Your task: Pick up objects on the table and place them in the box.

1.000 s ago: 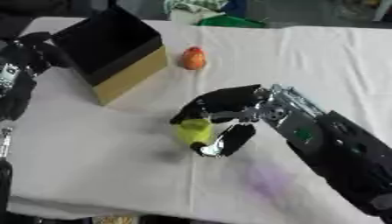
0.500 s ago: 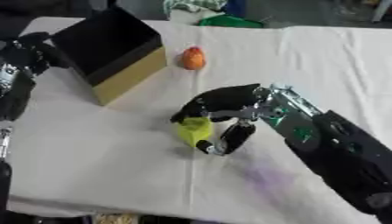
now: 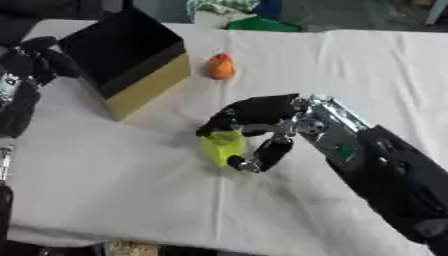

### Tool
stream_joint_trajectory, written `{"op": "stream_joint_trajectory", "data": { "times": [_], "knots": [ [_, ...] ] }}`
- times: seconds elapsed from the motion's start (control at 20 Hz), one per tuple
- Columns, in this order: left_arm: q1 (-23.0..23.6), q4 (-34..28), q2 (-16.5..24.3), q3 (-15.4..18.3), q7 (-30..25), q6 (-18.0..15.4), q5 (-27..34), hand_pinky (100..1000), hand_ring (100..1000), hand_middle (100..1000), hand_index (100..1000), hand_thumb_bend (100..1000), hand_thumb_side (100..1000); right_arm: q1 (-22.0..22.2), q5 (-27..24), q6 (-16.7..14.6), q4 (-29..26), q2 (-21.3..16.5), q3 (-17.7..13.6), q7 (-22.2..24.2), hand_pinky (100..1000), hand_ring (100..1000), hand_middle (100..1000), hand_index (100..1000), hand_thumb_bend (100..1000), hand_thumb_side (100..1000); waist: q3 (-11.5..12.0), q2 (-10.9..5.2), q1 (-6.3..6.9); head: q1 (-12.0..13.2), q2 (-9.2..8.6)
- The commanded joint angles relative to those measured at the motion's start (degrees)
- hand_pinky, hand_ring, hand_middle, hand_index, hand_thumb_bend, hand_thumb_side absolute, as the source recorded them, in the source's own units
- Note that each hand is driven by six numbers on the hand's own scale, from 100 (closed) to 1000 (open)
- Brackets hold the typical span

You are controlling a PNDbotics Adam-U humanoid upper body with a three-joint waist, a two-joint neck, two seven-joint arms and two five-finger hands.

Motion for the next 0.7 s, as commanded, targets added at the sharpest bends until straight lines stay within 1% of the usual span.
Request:
{"op": "stream_joint_trajectory", "data": {
  "times": [0.05,0.1,0.2,0.25,0.3,0.35,0.4,0.7],
  "knots": [
    [-0.85,-1.11,0.67,0.33,-0.14,-0.08,0.15,704,629,614,859,100,760,-0.80,-1.07,-12.24,-2.10,-1.66,-0.88,11.67,941,871,900,1000,100,240,-0.01,-0.74,0.23,-0.14,0.31],
    [-0.86,-1.11,0.69,0.33,-0.14,-0.09,0.15,704,629,614,859,100,760,-0.87,-1.45,-12.10,-2.68,-1.83,-0.93,11.59,944,882,961,1000,100,291,-0.01,-0.74,0.24,-0.11,0.33],
    [-0.88,-1.09,0.69,0.30,-0.18,-0.11,0.14,704,629,614,859,100,760,-1.03,-1.91,-11.83,-3.53,-2.11,-0.97,11.72,947,893,994,1000,100,355,-0.03,-0.74,0.23,-0.15,0.37],
    [-0.90,-1.10,0.67,0.29,-0.21,-0.12,0.15,704,629,614,859,100,760,-1.09,-1.98,-11.73,-3.74,-2.18,-0.98,11.87,948,896,1000,1000,100,374,-0.03,-0.74,0.23,-0.18,0.37],
    [-0.91,-1.10,0.66,0.28,-0.22,-0.13,0.16,704,629,614,859,100,760,-1.14,-1.99,-11.65,-3.82,-2.20,-1.02,12.02,950,900,1000,1000,100,414,-0.01,-0.74,0.24,-0.20,0.36],
    [-0.93,-1.10,0.66,0.29,-0.23,-0.13,0.16,704,629,614,859,100,760,-1.16,-1.99,-11.59,-3.82,-2.20,-1.08,12.11,950,901,1000,1000,100,421,0.00,-0.73,0.25,-0.20,0.35],
    [-0.95,-1.10,0.66,0.29,-0.23,-0.14,0.17,704,629,614,859,100,759,-1.18,-1.97,-11.56,-3.77,-2.18,-1.14,12.18,952,902,1000,1000,100,455,0.02,-0.72,0.27,-0.20,0.36],
    [-1.03,-1.05,0.66,0.28,-0.31,-0.19,0.18,704,629,613,860,100,760,-1.40,-1.28,-11.66,-2.38,-1.68,-1.37,12.57,954,904,1000,1000,100,507,0.15,-0.60,0.30,-0.33,0.35]
  ]
}}
